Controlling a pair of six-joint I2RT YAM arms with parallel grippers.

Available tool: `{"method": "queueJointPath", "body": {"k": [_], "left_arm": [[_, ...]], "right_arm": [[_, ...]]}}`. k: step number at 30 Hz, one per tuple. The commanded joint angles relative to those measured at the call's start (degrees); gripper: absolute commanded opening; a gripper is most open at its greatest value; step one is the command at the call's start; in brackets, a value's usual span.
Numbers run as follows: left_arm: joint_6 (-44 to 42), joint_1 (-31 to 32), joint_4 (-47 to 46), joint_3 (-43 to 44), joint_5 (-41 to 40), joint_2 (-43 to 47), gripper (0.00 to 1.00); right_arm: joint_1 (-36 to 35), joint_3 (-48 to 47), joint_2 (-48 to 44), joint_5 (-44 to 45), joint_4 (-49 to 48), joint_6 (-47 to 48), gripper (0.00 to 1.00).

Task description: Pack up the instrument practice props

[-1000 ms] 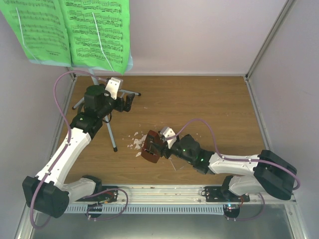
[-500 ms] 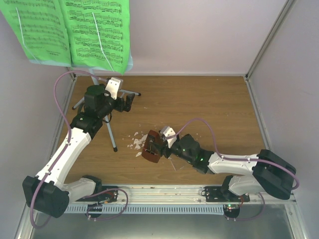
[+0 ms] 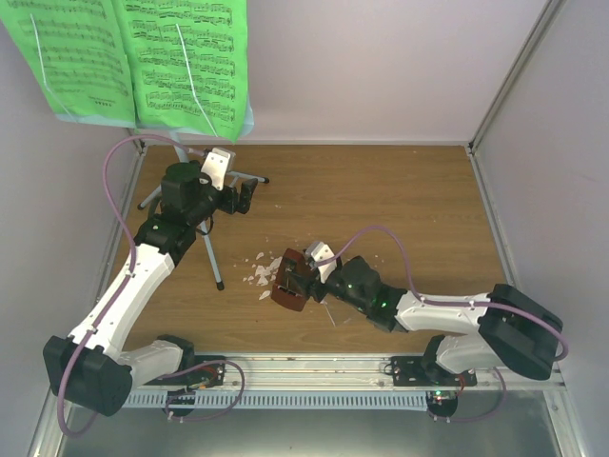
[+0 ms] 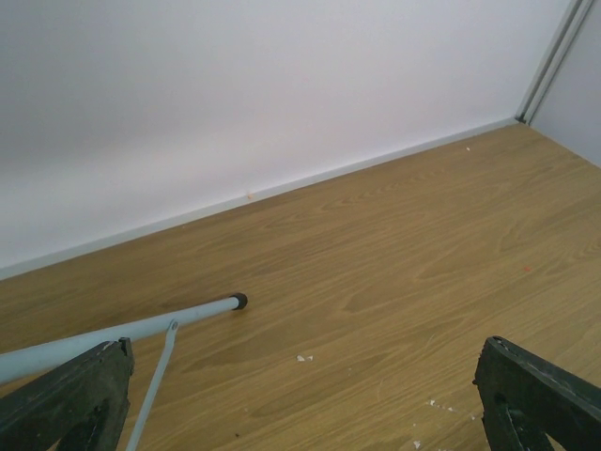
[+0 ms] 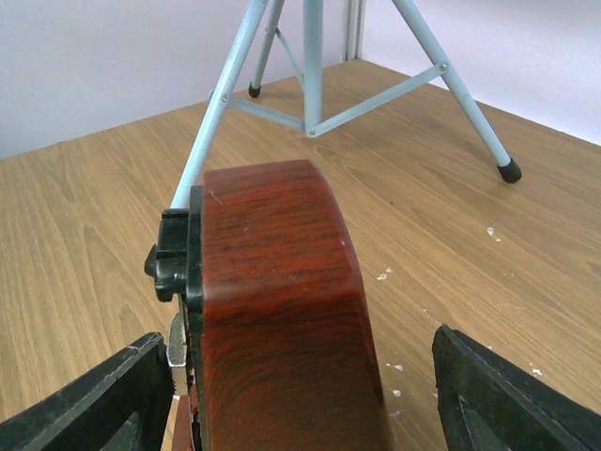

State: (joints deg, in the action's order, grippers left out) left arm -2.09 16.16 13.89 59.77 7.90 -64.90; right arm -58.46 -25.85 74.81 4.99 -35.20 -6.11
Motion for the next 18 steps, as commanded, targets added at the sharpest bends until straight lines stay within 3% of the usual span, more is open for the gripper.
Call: {"method": "queueJointPath", "body": {"k": [1,18], "left_arm": [[-0.02,0.45,-3.10,-0.35,0.23,-0.30,0.99],[-0.10,0.46,-3.09,-0.35,0.10,-0.16,0.99]], "right_arm": [[0.87,-1.14,0.87,2.13,-0.82,-0.30,0.76],[1.02,-1.64,1.13,2.26,-0.24,-0.69,0.78]]}}
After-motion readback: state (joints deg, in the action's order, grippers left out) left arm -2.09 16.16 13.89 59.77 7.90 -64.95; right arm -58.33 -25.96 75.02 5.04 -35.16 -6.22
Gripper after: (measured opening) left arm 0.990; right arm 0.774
